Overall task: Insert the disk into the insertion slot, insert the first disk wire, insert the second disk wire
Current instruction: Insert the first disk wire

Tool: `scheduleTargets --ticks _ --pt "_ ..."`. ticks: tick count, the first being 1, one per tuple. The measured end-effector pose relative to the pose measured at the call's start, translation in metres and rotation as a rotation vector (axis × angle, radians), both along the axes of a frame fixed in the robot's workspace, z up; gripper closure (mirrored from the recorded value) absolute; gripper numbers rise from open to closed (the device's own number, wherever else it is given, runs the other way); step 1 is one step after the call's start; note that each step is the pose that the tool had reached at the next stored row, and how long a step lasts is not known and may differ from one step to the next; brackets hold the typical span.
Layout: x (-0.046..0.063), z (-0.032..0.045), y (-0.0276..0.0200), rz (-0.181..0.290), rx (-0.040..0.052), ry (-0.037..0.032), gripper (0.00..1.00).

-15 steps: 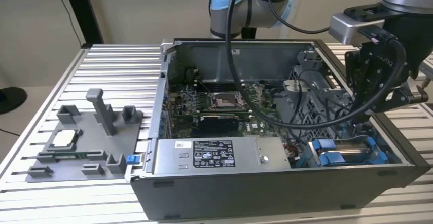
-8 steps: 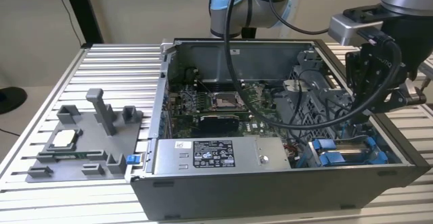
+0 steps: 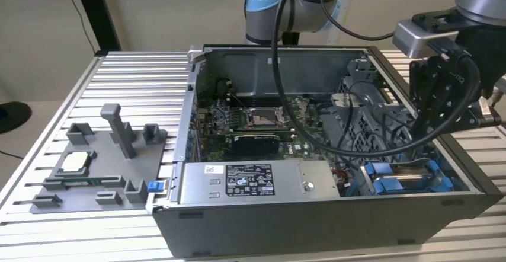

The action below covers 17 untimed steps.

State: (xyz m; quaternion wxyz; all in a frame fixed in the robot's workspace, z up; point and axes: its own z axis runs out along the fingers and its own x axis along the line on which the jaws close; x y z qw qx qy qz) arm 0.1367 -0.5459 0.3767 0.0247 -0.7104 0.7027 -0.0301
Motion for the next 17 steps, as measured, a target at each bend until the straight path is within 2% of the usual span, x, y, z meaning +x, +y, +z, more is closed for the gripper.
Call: scheduleTargets --ticks 2,3,4,7,9,14,17 --pt "0.001 -0.0003 -0.0018 0.000 0.0216 0.0057 1.00" --pt "0.002 -0.0005 -0.0035 0.000 0.0281 0.0083 1.00" --pt "0.003 -0.0006 -0.0060 0.000 0.0302 0.0108 1.00" --pt "0.005 -0.0007 -0.0152 0.000 0.0301 0.0184 1.00" --pt "0.005 -0.0020 -0.0206 0.000 0.0303 0.0200 1.00" --pt "0.005 -0.0090 -0.0211 0.000 0.0303 0.0201 1.00" --pt "0.006 -0.0132 -0.0213 0.000 0.0304 0.0236 1.00"
